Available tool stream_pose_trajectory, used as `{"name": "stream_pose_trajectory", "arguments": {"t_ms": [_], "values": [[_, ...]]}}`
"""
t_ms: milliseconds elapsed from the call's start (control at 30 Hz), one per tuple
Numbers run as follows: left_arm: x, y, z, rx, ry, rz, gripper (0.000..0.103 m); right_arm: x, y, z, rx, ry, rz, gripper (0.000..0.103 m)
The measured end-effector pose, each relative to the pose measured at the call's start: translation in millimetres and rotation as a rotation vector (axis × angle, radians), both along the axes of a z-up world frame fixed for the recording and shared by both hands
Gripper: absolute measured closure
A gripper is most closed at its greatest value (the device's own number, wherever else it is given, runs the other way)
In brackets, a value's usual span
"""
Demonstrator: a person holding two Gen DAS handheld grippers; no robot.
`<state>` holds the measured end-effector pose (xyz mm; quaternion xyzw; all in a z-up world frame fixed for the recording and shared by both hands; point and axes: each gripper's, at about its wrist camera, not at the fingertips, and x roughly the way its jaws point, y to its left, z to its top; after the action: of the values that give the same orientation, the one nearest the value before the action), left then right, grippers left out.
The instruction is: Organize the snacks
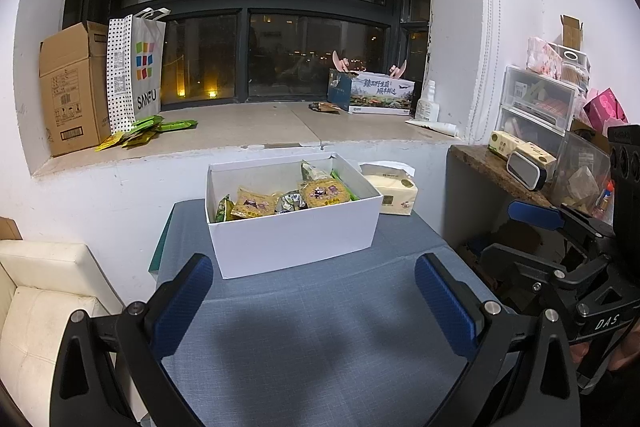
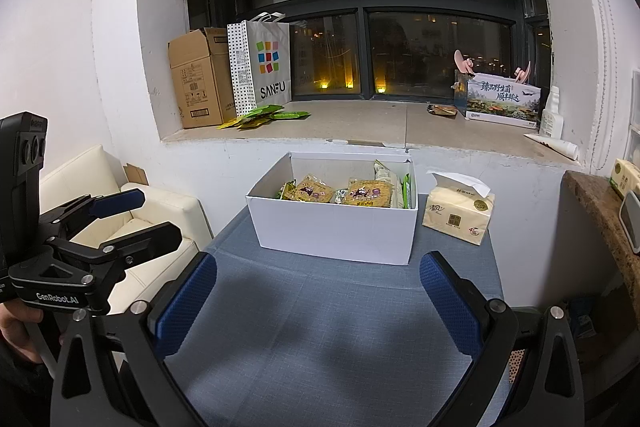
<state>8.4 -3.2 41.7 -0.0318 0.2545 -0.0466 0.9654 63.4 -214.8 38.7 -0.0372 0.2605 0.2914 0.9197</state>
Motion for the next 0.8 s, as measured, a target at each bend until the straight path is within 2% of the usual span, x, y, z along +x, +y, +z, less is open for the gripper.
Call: {"name": "stream_pose_trajectory", "arguments": {"t_ms": [800], "values": [[-3.2,-3.2,-1.6,-0.012,-0.015,-0.013,0.0,-1.9,1.7,-1.0,-0.001,0.001,-0.002,0.0]]}}
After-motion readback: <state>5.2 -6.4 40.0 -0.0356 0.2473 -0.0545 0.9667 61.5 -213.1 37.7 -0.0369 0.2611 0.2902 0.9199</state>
